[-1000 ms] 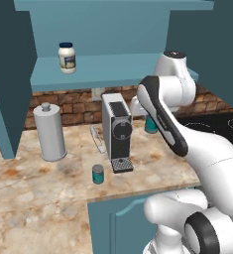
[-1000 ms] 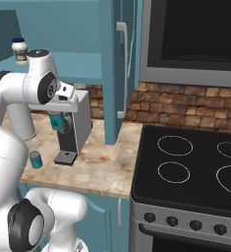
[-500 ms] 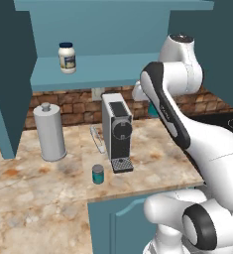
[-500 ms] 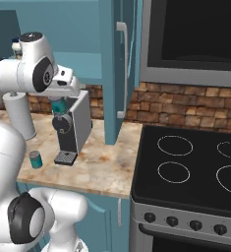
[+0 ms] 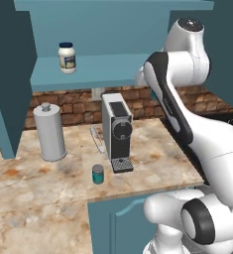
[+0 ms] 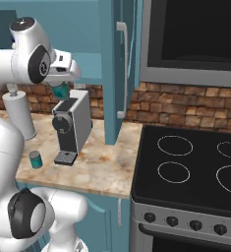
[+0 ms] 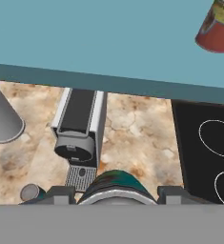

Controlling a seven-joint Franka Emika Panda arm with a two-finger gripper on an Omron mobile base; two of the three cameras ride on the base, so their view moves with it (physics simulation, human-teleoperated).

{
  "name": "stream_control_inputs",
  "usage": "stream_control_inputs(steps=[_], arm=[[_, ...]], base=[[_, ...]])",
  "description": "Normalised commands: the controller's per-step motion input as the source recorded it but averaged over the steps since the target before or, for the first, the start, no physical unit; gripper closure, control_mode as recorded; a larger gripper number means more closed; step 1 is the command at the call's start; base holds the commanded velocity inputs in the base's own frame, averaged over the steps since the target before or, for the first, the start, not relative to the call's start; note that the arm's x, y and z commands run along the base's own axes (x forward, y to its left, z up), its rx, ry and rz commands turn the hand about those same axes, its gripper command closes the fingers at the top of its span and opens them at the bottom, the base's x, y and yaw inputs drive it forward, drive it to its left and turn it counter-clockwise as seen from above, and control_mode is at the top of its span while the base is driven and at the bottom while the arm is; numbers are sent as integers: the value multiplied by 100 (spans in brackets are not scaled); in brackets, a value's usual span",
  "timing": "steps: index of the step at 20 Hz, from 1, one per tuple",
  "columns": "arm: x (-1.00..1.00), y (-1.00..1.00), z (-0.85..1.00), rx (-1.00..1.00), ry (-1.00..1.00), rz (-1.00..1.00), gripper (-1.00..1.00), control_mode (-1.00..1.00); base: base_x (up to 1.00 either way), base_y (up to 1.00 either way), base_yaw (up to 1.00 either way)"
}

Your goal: Pick the cans from the counter and place them in their designated side in the cabinet.

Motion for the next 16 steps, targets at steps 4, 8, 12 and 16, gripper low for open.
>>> stream_control_inputs(steps=[4,8,12,16], arm=[[9,-8,37,-2,-17,0,100,-100],[13,-8,22,-1,-18,1,100,-100],[18,-12,16,-1,-18,2,100,-100],[23,-13,12,0,-15,1,100,-100]], base=[[0,0,0],[0,0,0],[0,0,0],[0,0,0]])
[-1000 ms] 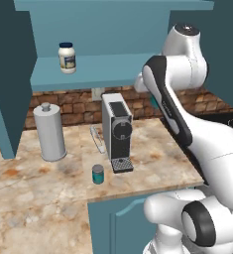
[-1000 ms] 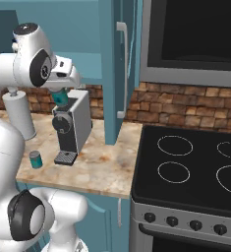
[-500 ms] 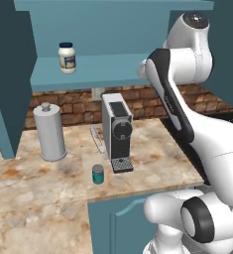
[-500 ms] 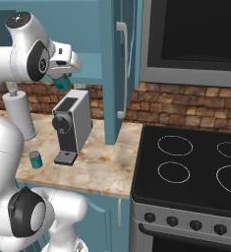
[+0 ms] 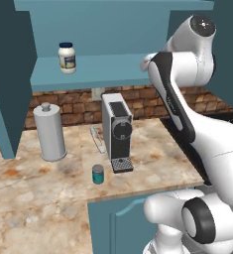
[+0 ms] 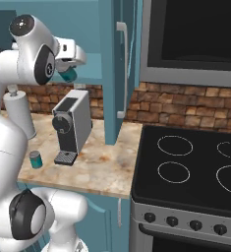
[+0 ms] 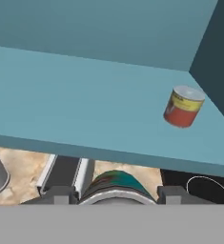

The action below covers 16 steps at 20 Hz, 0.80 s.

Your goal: Pick the cans from the counter and place them in their designated side in the cabinet.

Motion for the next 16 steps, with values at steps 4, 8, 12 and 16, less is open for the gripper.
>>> stream_control_inputs(steps=[4,8,12,16], arm=[[27,-12,10,0,-9,1,100,-100],[36,-10,5,0,-3,0,100,-100],[45,-10,1,0,0,0,100,-100],[44,-13,3,0,0,0,100,-100]], base=[[0,0,0],[0,0,0],[0,0,0],[0,0,0]])
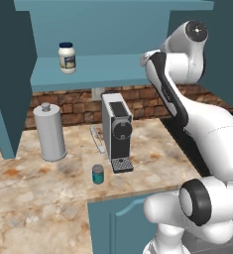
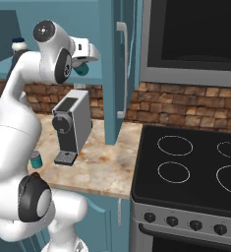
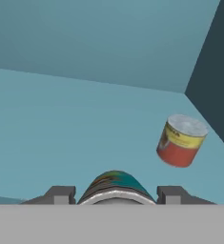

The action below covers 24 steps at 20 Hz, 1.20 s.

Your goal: Pick the cans from the counter and place them in their designated side in the cabinet.

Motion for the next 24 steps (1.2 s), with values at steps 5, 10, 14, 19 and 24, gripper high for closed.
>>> stream_control_inputs(steps=[5,10,14,19,24], arm=[[45,-8,6,0,0,0,100,-100],[42,-5,2,0,5,0,100,-100],[39,-4,0,0,8,0,100,-100],[34,-3,0,0,6,0,100,-100],[30,-5,0,0,3,0,100,-100]], base=[[0,0,0],[0,0,0],[0,0,0],[0,0,0],[0,0,0]])
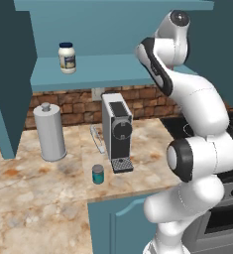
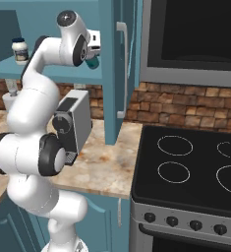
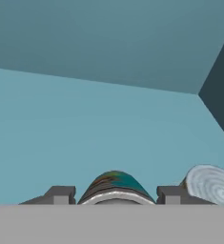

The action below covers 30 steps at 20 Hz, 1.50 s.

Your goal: Pick the cans from the counter and place them in their designated side in the cabinet.

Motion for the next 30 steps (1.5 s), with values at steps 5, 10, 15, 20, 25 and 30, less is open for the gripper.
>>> stream_control_inputs(steps=[5,10,15,20,25,30], arm=[[22,-9,-2,0,2,0,100,-100],[11,-4,-9,-1,0,0,100,-100],[6,-4,-9,-1,0,0,100,-100],[4,-4,-14,-1,0,1,100,-100],[6,0,-16,-1,1,1,100,-100],[9,-1,-13,0,2,1,100,-100]], base=[[0,0,0],[0,0,0],[0,0,0],[0,0,0],[0,0,0],[0,0,0]])
